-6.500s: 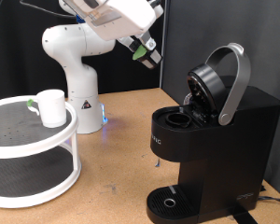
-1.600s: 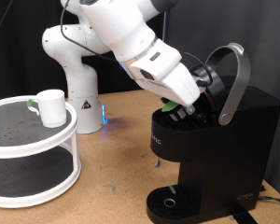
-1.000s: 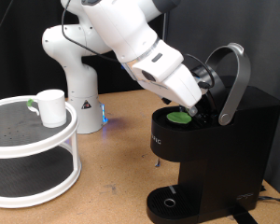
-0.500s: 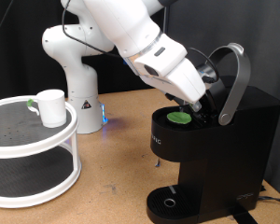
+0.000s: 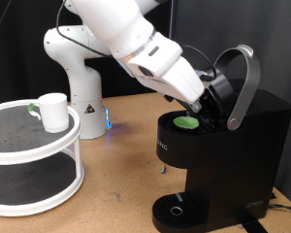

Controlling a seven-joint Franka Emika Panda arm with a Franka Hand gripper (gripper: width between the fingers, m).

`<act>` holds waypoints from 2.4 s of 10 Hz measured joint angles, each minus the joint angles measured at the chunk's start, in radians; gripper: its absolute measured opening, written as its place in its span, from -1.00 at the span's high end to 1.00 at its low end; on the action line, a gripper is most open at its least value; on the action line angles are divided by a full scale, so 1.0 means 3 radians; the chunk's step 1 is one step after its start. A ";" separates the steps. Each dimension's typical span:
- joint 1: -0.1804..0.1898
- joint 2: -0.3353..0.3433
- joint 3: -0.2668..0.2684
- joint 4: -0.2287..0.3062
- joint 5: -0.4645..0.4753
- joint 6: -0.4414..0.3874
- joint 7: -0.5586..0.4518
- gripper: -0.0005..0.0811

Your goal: Make a cup of coffee with the keurig machine

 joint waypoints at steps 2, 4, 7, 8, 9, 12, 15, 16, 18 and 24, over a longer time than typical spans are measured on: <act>-0.0036 -0.0077 -0.0062 -0.0022 0.0075 -0.0051 -0.0101 -0.98; -0.0061 -0.0155 -0.0086 -0.0067 0.0074 -0.0054 -0.0113 -0.98; -0.0065 -0.0145 -0.0091 -0.0069 0.0112 -0.0061 -0.0030 -0.98; -0.0075 -0.0158 -0.0100 -0.0071 0.0212 -0.0039 0.0009 -0.98; -0.0088 -0.0184 -0.0117 -0.0073 0.0328 -0.0021 0.0017 -0.98; -0.0137 -0.0353 -0.0185 -0.0076 0.0327 -0.0159 0.0018 -0.98; -0.0198 -0.0491 -0.0190 -0.0078 0.0106 -0.0282 0.0049 -0.98; -0.0223 -0.0530 -0.0195 -0.0078 0.0073 -0.0326 0.0060 -0.98; -0.0238 -0.0566 -0.0206 -0.0089 0.0055 -0.0354 0.0063 -0.98; -0.0237 -0.0596 -0.0083 -0.0203 0.0091 0.0026 0.0813 -0.98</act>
